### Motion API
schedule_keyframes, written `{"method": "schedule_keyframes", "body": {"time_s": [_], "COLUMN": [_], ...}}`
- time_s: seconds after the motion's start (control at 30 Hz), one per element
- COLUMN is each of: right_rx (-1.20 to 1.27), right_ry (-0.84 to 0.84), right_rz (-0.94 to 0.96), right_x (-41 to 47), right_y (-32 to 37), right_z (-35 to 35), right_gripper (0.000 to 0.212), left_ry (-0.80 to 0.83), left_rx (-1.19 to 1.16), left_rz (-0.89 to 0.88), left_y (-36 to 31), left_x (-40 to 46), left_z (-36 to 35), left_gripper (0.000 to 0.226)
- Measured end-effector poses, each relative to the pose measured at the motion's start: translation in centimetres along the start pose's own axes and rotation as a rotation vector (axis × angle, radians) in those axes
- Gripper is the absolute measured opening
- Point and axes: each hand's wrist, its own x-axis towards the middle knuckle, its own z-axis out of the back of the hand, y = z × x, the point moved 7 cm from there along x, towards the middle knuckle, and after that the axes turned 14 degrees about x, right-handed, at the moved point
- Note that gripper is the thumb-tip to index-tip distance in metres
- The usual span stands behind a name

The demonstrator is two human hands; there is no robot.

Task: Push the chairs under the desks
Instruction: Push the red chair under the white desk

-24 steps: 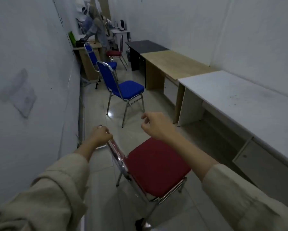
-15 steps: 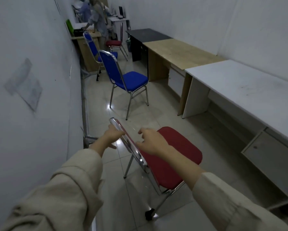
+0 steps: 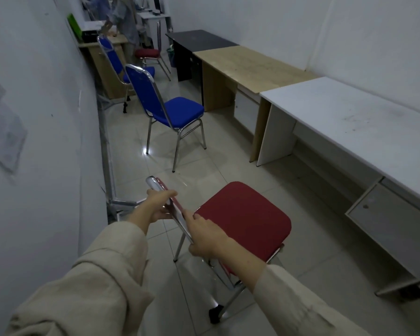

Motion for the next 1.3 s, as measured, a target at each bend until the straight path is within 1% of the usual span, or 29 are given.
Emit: {"method": "schedule_keyframes", "body": {"time_s": [0.1,0.13,0.2,0.3,0.4,0.5,0.53,0.63,0.67,0.73,0.77,0.83,0.87,0.93,1.0,1.07,1.1,1.17,1.3], "right_rx": [0.012,0.011,0.005,-0.01,-0.008,0.018,0.027,0.047,0.051,0.059,0.059,0.042,0.027,-0.021,-0.062,-0.096,-0.107,-0.108,-0.08], "right_ry": [0.012,0.011,0.015,0.021,0.033,0.054,0.062,0.072,0.07,0.057,0.052,0.025,0.003,-0.058,-0.119,-0.164,-0.186,-0.24,-0.362], "right_rz": [0.031,0.04,0.058,0.065,0.055,0.039,0.033,0.007,-0.004,-0.037,-0.055,-0.095,-0.116,-0.184,-0.258,-0.285,-0.29,-0.299,-0.31], "right_x": [0.3,0.4,0.3,0.6,0.9,0.7,0.5,0.0,-0.1,-0.6,-0.8,-1.3,-1.5,-2.1,-2.7,-3.2,-3.4,-3.9,-4.2], "right_y": [0.0,-0.1,-0.3,-1.0,-2.3,-4.4,-5.1,-7.5,-8.2,-10.1,-10.9,-12.8,-13.7,-15.6,-17.5,-19.1,-19.7,-20.9,-22.7], "right_z": [0.0,0.1,0.2,0.8,2.5,4.9,5.6,7.7,8.3,9.6,10.2,11.3,11.8,12.8,13.5,14.2,14.6,15.8,18.5], "right_gripper": [0.07,0.068,0.066,0.072,0.074,0.074,0.074,0.073,0.072,0.071,0.07,0.068,0.068,0.066,0.058,0.044,0.038,0.031,0.03], "left_ry": [0.023,0.041,0.07,0.077,0.07,0.102,0.108,0.136,0.119,0.095,0.107,0.106,0.1,0.107,0.1,0.098,0.085,0.087,0.133], "left_rx": [-0.105,-0.126,-0.126,-0.116,-0.168,-0.223,-0.251,-0.31,-0.337,-0.392,-0.416,-0.451,-0.47,-0.486,-0.465,-0.495,-0.509,-0.519,-0.463], "left_rz": [0.053,0.084,0.102,0.078,0.059,0.033,0.038,0.027,0.021,-0.005,-0.014,-0.016,-0.018,-0.017,-0.014,0.01,0.012,0.02,0.038], "left_y": [0.2,0.4,0.6,-0.3,-2.0,-3.7,-4.0,-5.2,-5.5,-6.2,-6.7,-7.5,-7.8,-8.4,-8.8,-9.2,-9.5,-10.2,-12.6], "left_x": [0.9,1.3,1.6,1.8,1.3,1.0,0.9,0.7,0.6,0.8,0.7,0.0,-0.3,-0.6,-0.9,-1.5,-1.8,-2.5,-2.8], "left_z": [-0.1,-0.4,-0.6,-1.3,-2.4,-4.7,-5.6,-8.2,-8.9,-10.4,-11.4,-13.2,-14.0,-15.9,-17.8,-19.3,-19.8,-21.2,-23.0], "left_gripper": [0.065,0.067,0.063,0.05,0.029,0.014,0.012,0.016,0.023,0.046,0.048,0.032,0.033,0.049,0.062,0.07,0.072,0.067,0.062]}}
